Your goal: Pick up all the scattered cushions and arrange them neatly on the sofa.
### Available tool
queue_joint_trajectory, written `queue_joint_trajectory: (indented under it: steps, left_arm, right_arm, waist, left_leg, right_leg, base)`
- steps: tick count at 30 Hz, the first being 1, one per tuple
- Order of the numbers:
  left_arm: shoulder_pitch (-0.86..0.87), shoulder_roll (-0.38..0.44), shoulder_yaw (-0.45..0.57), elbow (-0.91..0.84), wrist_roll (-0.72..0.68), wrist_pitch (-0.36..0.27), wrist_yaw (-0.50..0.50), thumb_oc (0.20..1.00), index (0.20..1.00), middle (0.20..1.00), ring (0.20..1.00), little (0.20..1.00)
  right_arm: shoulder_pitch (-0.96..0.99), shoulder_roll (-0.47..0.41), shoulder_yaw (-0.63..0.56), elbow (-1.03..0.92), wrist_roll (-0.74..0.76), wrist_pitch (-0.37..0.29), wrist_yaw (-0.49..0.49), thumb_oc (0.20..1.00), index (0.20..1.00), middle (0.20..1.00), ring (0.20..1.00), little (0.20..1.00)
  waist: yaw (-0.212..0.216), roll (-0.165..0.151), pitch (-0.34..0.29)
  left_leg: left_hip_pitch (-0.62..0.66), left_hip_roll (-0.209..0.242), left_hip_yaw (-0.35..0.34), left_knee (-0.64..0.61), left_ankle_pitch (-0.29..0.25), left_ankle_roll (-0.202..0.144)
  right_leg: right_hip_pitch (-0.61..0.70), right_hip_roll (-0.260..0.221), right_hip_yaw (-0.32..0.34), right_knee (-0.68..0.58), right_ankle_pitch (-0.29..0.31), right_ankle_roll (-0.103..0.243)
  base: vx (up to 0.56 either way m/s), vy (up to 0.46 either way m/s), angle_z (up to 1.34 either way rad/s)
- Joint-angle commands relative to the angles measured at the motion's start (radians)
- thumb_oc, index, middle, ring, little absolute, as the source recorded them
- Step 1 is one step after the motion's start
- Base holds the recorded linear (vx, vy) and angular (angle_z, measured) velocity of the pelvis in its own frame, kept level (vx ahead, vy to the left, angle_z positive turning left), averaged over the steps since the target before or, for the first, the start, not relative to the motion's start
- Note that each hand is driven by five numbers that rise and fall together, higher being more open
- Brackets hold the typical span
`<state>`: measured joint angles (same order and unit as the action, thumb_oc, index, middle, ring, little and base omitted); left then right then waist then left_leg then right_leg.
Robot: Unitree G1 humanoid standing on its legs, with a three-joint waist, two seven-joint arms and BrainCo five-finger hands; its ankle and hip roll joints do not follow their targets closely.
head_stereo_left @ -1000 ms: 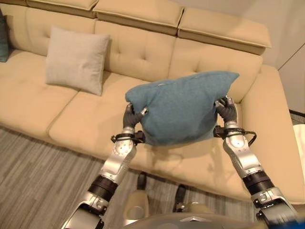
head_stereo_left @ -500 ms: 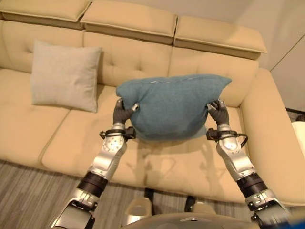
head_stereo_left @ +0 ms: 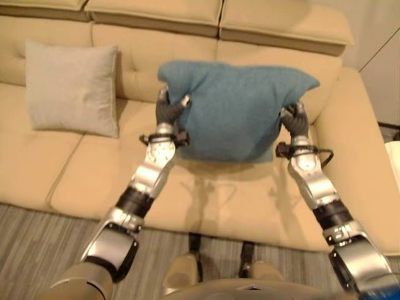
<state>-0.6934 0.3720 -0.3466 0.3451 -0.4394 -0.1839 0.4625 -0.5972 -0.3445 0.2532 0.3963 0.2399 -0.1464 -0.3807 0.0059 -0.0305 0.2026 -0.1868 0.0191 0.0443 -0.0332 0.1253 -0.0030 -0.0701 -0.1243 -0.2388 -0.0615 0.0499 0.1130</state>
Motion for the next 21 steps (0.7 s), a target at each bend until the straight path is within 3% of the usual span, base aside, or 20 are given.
queue_joint_trajectory:
  steps: [1, 10, 21]
  left_arm:
    - [-0.257, -0.064, -0.119, -0.028, 0.050, -0.128, -0.025, 0.200, 0.200, 0.200, 0.200, 0.200]
    - [-0.531, -0.042, -0.166, 0.206, -0.024, -0.151, 0.018, 0.200, 0.200, 0.200, 0.200, 0.200]
    - [-0.582, -0.034, -0.177, 0.280, -0.077, -0.163, 0.013, 0.200, 0.200, 0.200, 0.200, 0.200]
  right_arm:
    - [-0.232, 0.061, 0.118, -0.113, -0.015, -0.123, 0.019, 0.200, 0.200, 0.200, 0.200, 0.200]
    - [-0.483, 0.040, 0.178, 0.055, 0.018, -0.122, -0.032, 0.200, 0.200, 0.200, 0.200, 0.200]
    - [-0.555, -0.003, 0.201, 0.095, -0.026, -0.117, -0.061, 0.200, 0.200, 0.200, 0.200, 0.200]
  waist:
    - [0.015, -0.023, -0.013]
    - [0.017, 0.002, 0.035]
    - [-0.009, -0.004, 0.047]
  left_leg:
    - [0.039, 0.007, -0.076, 0.070, -0.139, -0.046]
    - [-0.080, 0.012, -0.104, 0.070, -0.096, -0.060]
    - [-0.134, 0.014, -0.117, 0.048, -0.078, -0.067]
  right_leg:
    - [-0.098, -0.038, 0.005, 0.023, 0.060, 0.067]
    - [-0.231, -0.051, -0.013, 0.098, 0.047, 0.052]
    - [-0.285, -0.043, 0.002, 0.086, 0.060, 0.053]
  base:
    - [-0.09, -0.039, 0.03]
    - [-0.04, -0.009, 0.06]
    - [0.04, 0.004, 0.05]
